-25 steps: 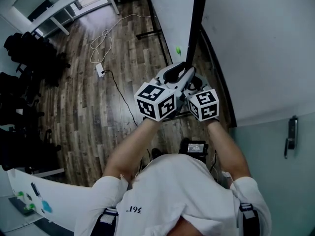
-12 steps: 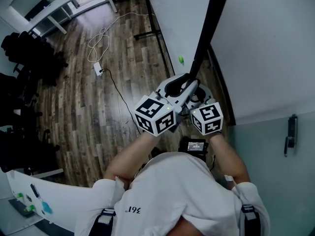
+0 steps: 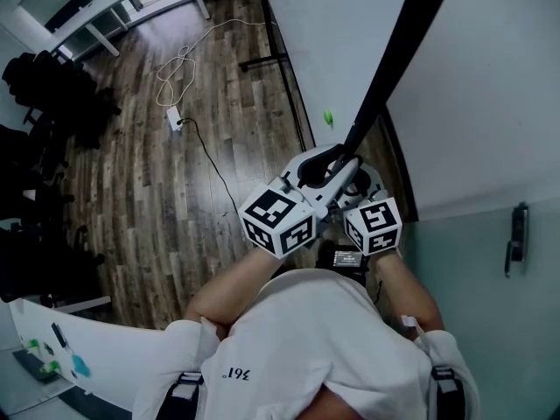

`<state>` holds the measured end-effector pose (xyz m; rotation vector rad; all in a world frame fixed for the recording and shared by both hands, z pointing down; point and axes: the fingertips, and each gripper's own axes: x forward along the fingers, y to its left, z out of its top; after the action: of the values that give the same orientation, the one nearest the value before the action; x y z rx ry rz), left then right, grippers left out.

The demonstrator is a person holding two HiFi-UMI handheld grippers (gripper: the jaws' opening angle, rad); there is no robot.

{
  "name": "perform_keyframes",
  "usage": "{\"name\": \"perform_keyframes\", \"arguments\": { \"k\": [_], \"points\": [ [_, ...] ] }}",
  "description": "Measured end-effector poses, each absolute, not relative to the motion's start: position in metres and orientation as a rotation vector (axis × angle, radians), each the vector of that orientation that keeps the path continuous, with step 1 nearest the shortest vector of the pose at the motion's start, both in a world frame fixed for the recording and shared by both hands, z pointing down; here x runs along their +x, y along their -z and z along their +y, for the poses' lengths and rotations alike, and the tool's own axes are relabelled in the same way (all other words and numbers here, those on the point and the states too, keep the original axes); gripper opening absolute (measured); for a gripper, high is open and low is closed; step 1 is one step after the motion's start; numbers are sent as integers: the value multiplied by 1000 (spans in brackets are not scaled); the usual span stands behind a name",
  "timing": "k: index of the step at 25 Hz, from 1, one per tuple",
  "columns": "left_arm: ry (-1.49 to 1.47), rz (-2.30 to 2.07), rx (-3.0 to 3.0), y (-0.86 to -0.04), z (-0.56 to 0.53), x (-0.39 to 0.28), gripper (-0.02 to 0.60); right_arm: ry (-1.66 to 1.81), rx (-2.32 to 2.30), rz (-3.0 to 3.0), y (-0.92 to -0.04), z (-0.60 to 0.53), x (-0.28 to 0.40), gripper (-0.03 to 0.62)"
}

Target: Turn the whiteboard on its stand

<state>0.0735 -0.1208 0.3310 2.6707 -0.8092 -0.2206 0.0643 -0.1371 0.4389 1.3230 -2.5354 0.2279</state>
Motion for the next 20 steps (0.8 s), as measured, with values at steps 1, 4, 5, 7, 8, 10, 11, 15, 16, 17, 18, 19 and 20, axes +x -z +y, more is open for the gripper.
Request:
{"name": "perform_keyframes", "arguments": {
  "k": [1,4,5,7,8,10,11,15,16,17,18,19,20],
  "points": [
    [220,-807,2671,-332,-118,74,124,-230,1322,-2535,-440,-135,65,187],
    [217,-800,2671,-334,-110,74,124,-233,1319,-2537,-442,-125,65,189],
    [216,-798,2671,-334,-107,74,124,-233,1318,-2537,-442,-123,65,189],
    [216,-795,2671,-333,-102,75,124,-233,1316,-2536,-441,-118,66,188],
    [215,-794,2672,-333,-100,75,124,-232,1315,-2535,-441,-116,66,188],
    [210,-792,2677,-333,-95,76,124,-232,1315,-2533,-441,-111,67,187],
    [208,-791,2679,-333,-92,76,124,-232,1316,-2533,-441,-108,67,188],
    [210,-773,2679,-334,-80,75,124,-233,1320,-2529,-442,-96,66,189],
    [211,-767,2679,-334,-77,74,124,-233,1322,-2527,-442,-93,65,189],
    [211,-760,2680,-333,-73,74,124,-235,1324,-2523,-441,-89,65,187],
    [210,-754,2682,-333,-70,74,124,-239,1327,-2520,-441,-85,65,188],
    [208,-749,2685,-332,-67,73,124,-241,1330,-2517,-441,-83,65,187],
    [206,-744,2688,-333,-64,73,124,-243,1332,-2515,-442,-81,65,189]
  ]
}}
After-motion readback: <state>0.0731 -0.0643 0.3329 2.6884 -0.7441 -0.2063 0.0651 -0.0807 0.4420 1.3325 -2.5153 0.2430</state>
